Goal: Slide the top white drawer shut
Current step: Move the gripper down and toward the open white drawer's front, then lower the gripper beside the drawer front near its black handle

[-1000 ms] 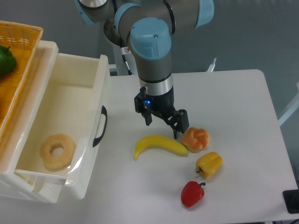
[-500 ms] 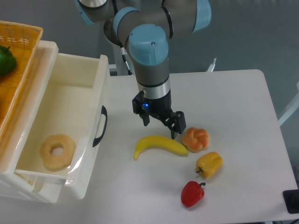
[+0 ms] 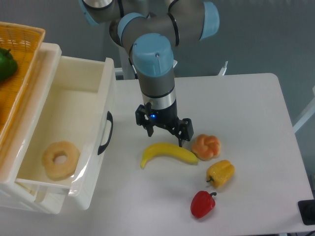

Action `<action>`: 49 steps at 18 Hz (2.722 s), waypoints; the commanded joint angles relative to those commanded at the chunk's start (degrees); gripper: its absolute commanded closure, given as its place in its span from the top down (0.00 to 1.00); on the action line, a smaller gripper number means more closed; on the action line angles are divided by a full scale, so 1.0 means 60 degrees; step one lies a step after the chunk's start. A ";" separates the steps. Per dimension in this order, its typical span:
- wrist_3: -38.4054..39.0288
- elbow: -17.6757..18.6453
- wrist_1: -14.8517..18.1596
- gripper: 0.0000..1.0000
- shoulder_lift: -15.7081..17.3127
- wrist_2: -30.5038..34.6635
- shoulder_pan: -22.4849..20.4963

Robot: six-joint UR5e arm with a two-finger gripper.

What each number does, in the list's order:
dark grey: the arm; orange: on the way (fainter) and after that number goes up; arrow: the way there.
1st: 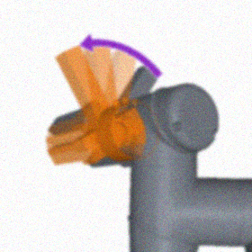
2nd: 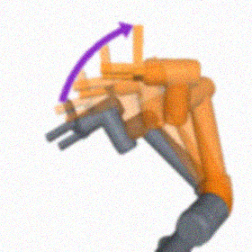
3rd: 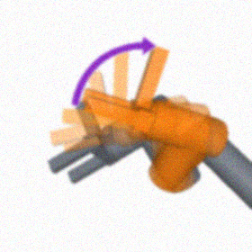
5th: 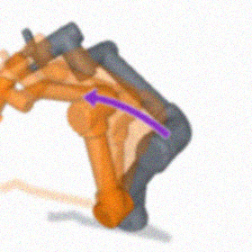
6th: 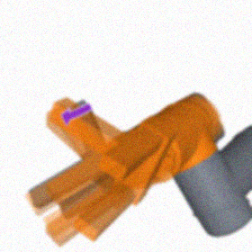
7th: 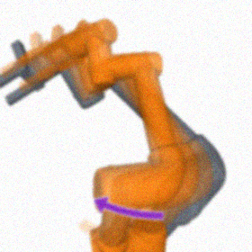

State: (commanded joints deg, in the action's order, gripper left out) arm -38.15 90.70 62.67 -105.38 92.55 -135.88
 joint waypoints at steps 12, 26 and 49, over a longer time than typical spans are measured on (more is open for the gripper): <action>0.1011 0.0147 -0.0059 1.00 -0.0366 0.0000 0.0118; 0.1436 0.0205 0.0044 1.00 -0.0996 -0.1067 0.0206; 0.1685 0.0322 0.0542 1.00 -0.1113 -0.2080 0.0118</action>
State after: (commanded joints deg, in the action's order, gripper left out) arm -28.04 92.64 65.92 -112.06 80.07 -135.18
